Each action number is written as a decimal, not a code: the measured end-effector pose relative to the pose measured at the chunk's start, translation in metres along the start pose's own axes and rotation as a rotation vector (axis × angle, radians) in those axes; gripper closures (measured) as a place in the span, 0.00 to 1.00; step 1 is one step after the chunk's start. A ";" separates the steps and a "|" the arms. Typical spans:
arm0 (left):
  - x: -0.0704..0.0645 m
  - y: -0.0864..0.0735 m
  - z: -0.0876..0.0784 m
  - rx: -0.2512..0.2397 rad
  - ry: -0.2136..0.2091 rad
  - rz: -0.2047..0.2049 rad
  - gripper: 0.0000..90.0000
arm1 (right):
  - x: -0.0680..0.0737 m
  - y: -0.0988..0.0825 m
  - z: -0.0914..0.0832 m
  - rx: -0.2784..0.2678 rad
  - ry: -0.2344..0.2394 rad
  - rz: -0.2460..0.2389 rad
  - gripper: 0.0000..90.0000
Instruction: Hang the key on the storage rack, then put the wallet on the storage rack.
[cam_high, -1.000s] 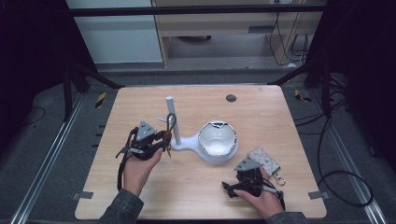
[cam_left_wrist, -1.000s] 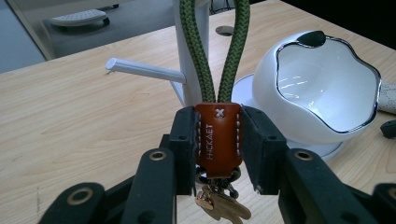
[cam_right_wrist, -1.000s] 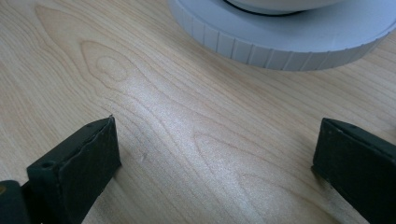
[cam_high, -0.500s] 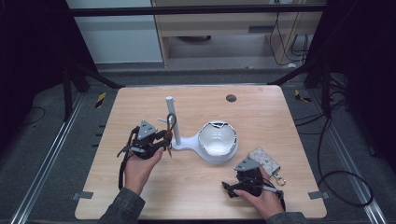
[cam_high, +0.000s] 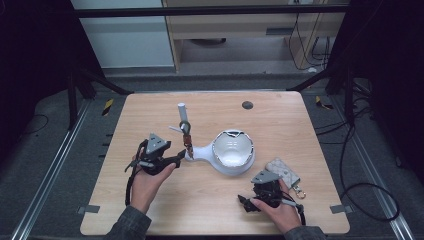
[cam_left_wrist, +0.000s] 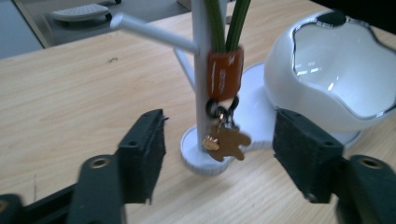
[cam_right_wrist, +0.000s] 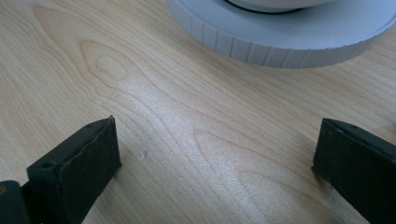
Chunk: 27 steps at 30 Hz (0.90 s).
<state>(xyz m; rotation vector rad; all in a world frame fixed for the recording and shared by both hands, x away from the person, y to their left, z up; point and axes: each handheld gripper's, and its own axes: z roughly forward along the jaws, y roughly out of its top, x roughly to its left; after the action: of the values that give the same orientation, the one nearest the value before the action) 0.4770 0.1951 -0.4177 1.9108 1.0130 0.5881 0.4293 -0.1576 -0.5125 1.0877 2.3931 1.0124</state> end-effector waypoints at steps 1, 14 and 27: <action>0.000 0.000 0.000 0.000 0.000 0.000 0.31 | 0.000 0.000 0.000 0.000 0.000 0.000 0.02; 0.041 -0.067 -0.003 0.139 0.036 -0.036 0.06 | -0.022 0.035 -0.032 0.045 -0.073 -0.041 0.06; 0.054 -0.090 0.012 0.230 0.067 -0.049 0.05 | -0.069 0.036 -0.060 0.168 -0.084 0.048 0.09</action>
<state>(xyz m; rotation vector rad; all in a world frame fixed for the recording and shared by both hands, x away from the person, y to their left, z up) 0.4776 0.2602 -0.5008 2.0707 1.2111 0.5282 0.4607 -0.2212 -0.4446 1.2252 2.4288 0.7751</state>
